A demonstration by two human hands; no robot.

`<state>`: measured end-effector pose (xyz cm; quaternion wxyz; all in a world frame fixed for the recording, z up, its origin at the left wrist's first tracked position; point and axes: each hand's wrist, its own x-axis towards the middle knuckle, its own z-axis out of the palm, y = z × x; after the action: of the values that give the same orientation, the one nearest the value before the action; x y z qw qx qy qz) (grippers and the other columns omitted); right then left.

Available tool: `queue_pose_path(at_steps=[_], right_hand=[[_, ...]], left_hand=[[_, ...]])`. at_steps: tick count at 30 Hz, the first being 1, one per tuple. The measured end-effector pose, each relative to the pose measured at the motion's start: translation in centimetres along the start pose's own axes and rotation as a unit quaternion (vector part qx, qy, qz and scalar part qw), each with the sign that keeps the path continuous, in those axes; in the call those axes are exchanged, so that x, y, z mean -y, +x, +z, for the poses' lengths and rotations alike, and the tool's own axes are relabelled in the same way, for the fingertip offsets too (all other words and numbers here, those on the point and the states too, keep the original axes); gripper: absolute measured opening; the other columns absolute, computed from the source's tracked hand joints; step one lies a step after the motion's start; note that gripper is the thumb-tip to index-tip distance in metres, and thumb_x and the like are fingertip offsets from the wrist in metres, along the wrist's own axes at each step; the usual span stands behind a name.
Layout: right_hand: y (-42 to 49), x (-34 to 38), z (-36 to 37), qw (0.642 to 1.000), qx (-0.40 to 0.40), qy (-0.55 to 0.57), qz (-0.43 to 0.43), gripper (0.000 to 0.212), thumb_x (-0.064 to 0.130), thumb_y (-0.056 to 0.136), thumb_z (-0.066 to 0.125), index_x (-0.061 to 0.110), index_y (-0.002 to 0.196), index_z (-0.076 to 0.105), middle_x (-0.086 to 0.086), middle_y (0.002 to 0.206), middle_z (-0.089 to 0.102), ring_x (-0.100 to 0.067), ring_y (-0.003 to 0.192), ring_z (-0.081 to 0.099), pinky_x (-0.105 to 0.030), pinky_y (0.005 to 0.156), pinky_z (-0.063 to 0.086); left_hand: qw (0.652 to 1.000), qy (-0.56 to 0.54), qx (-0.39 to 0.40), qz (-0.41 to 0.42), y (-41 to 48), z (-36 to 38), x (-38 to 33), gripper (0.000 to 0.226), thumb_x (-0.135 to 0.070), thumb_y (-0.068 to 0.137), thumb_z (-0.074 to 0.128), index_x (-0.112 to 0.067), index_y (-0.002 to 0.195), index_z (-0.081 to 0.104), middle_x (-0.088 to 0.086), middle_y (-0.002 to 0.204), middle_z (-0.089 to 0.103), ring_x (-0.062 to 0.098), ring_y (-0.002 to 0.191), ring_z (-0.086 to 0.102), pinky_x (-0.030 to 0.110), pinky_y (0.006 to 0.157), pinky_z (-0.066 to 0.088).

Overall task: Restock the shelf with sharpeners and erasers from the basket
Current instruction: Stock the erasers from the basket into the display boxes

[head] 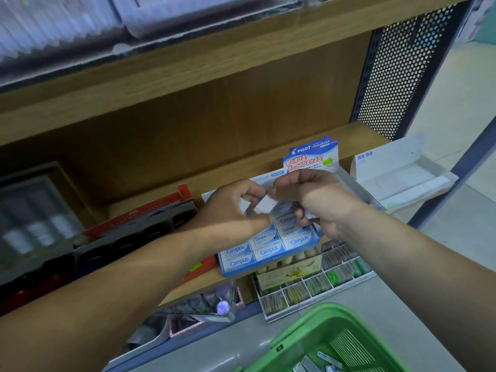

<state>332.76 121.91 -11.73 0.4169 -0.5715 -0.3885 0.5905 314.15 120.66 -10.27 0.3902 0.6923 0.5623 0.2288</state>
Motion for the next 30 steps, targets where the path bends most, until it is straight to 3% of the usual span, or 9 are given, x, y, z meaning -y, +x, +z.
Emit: queue_pose_path(at_steps=[3,6,10,14,17,21,24,27,30], right_hand=[[-0.1,-0.1,0.2,1.0,-0.005,-0.003,-0.008,0.019,0.011,0.079,0.086,0.012,0.092,0.073,-0.01,0.076,0.072,-0.015,0.041,0.041,-0.022,0.041,0.034],[-0.5,0.7,-1.0,0.999,0.012,-0.046,-0.005,0.018,0.016,0.079,0.086,0.012,0.093,0.076,-0.01,0.078,0.071,-0.017,0.043,0.044,-0.024,0.043,0.035],[-1.1,2.6,-5.5,0.993,0.013,-0.115,0.009,0.018,0.015,0.084,0.081,0.01,0.1,0.075,-0.01,0.085,0.077,-0.018,0.049,0.048,-0.026,0.048,0.042],[-2.0,2.6,-12.5,0.996,-0.02,-0.082,0.03,0.025,-0.002,0.094,0.062,0.009,0.116,0.065,-0.015,0.087,0.062,-0.018,0.057,0.053,-0.03,0.055,0.048],[-2.5,1.2,-17.3,0.988,-0.144,-0.053,0.017,0.023,0.001,0.091,0.061,0.014,0.108,0.068,-0.011,0.091,0.061,-0.019,0.055,0.052,-0.03,0.055,0.048],[-2.2,-1.2,-21.3,0.96,-0.279,0.001,-0.032,0.023,0.007,0.091,0.062,0.011,0.113,0.063,-0.013,0.079,0.058,-0.021,0.048,0.04,-0.025,0.042,0.033],[-1.4,-3.7,-22.6,0.944,-0.327,0.043,-0.027,0.024,0.013,0.092,0.064,0.014,0.114,0.056,-0.016,0.077,0.056,-0.02,0.047,0.037,-0.022,0.038,0.029],[-0.9,-5.7,-23.1,0.932,-0.356,0.067,-0.014,0.019,0.019,0.091,0.067,0.019,0.1,0.051,-0.02,0.085,0.064,-0.022,0.052,0.042,-0.024,0.042,0.032],[-0.7,-6.4,-23.4,0.932,-0.347,0.103,-0.003,0.022,0.021,0.093,0.069,0.019,0.106,0.051,-0.017,0.083,0.066,-0.019,0.046,0.039,-0.024,0.04,0.031]], left_hand=[[1.0,-0.001,-0.021,-0.01,0.1,0.1,0.0,0.026,-0.035,0.083,0.083,-0.034,0.104,0.069,-0.017,0.106,0.068,-0.012,0.094,0.06,0.003,0.072,0.044],[0.999,-0.014,-0.039,-0.028,0.3,0.4,-0.6,0.018,-0.036,0.082,0.085,-0.032,0.093,0.071,-0.014,0.095,0.071,0.0,0.083,0.067,0.019,0.073,0.051],[0.998,-0.027,-0.03,-0.042,1.2,2.7,-2.9,0.017,-0.036,0.082,0.086,-0.029,0.09,0.073,-0.013,0.089,0.073,0.013,0.083,0.07,0.016,0.064,0.047],[1.0,0.003,0.003,-0.007,4.0,6.5,-7.0,0.015,-0.034,0.084,0.084,-0.027,0.092,0.072,-0.017,0.088,0.069,-0.005,0.073,0.061,0.012,0.056,0.042],[0.999,0.021,0.008,0.025,7.3,10.0,-10.2,0.016,-0.032,0.083,0.084,-0.026,0.093,0.073,-0.016,0.094,0.069,-0.003,0.084,0.062,0.009,0.061,0.042],[0.999,0.038,0.01,0.029,11.2,14.7,-13.0,0.017,-0.029,0.083,0.085,-0.024,0.095,0.075,-0.01,0.1,0.069,0.005,0.082,0.062,0.013,0.064,0.045],[0.998,0.058,0.016,0.029,13.4,17.4,-14.2,0.011,-0.027,0.084,0.083,-0.023,0.089,0.074,-0.003,0.097,0.073,0.015,0.08,0.069,0.024,0.067,0.053],[0.996,0.072,0.022,0.038,15.1,19.8,-15.1,0.01,-0.028,0.086,0.082,-0.021,0.088,0.075,-0.002,0.097,0.071,0.015,0.077,0.065,0.019,0.06,0.044],[0.996,0.074,0.02,0.037,16.2,21.3,-15.4,0.011,-0.027,0.085,0.083,-0.02,0.088,0.076,-0.002,0.093,0.069,0.012,0.074,0.062,0.016,0.053,0.04]])
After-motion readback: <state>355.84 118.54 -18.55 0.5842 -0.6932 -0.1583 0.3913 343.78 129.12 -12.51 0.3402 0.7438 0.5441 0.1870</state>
